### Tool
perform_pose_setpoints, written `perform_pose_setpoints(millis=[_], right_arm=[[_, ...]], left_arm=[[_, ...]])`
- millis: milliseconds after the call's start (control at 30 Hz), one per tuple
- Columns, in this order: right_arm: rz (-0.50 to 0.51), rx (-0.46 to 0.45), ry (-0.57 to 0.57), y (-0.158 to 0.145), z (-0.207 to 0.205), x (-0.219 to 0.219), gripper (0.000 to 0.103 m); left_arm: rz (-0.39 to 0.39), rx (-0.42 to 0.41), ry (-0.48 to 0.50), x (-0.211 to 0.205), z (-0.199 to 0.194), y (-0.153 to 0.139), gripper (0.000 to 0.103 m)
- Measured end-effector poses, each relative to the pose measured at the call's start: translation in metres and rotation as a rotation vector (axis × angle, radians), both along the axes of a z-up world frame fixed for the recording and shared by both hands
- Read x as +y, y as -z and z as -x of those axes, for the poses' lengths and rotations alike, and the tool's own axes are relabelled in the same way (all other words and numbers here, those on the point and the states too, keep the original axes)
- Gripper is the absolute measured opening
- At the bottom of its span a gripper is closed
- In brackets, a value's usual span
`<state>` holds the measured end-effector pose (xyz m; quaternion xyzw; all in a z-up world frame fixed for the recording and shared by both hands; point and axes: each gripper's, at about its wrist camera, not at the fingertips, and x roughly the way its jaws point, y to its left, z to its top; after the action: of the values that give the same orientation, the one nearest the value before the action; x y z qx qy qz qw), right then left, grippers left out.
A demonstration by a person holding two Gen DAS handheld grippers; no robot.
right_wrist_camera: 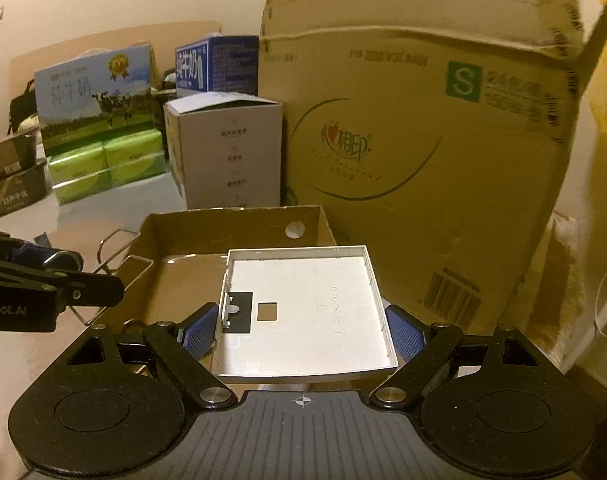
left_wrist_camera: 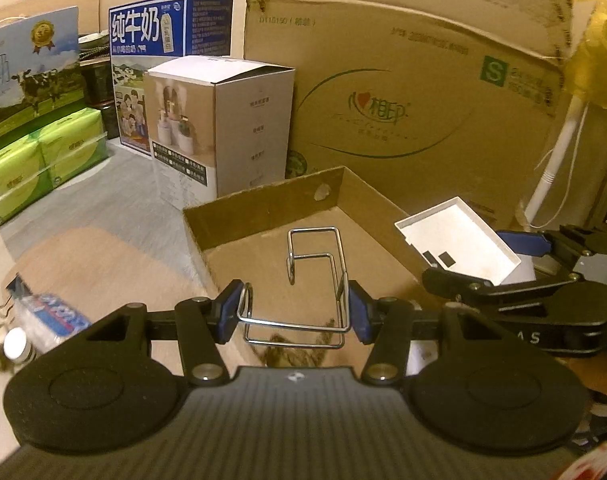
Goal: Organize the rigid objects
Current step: 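Lower both items into the box and open both grippers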
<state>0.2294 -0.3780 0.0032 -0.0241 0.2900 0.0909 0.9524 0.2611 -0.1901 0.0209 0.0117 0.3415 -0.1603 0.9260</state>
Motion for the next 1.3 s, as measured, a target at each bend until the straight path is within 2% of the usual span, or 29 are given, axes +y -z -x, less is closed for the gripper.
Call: perform_pose_setpoints(millis=[333, 367, 400, 433, 633, 967, 1067, 1167, 1300], right_arm=[[0.028, 0.017, -0.015, 0.013, -0.033, 0.0, 0.087], [0.028, 0.021, -0.017, 0.015, -0.035, 0.0, 0.087], [0.029, 0.022, -0.019, 0.015, -0.036, 0.0, 0.087], [0.029, 0.021, -0.018, 0.015, -0.037, 0.0, 0.087], [0.011, 0.032, -0.019, 0.016, -0.036, 0.003, 0.087], [-0.034, 0.041, -0.02, 0.011, -0.037, 0.014, 0.087], [-0.073, 0.044, -0.009, 0.011, -0.042, 0.015, 0.088], [-0.163, 0.028, -0.004, 0.01, -0.044, 0.01, 0.088], [-0.14, 0.025, 0.019, 0.006, -0.036, 0.01, 0.093]], left_arm=[[-0.005, -0.009, 0.003, -0.01, -0.039, 0.011, 0.05], [0.001, -0.008, 0.016, -0.01, -0.041, 0.012, 0.053], [0.003, -0.003, 0.03, -0.011, -0.043, 0.012, 0.063], [-0.002, -0.01, 0.033, -0.011, -0.042, 0.011, 0.068], [-0.009, -0.04, -0.001, 0.003, -0.035, 0.005, 0.068], [0.009, -0.026, -0.043, 0.028, -0.021, 0.002, 0.068], [0.01, -0.025, -0.054, 0.033, -0.018, 0.003, 0.068], [0.02, -0.021, -0.066, 0.039, -0.014, 0.003, 0.067], [0.014, -0.033, -0.073, 0.047, -0.001, -0.001, 0.069]])
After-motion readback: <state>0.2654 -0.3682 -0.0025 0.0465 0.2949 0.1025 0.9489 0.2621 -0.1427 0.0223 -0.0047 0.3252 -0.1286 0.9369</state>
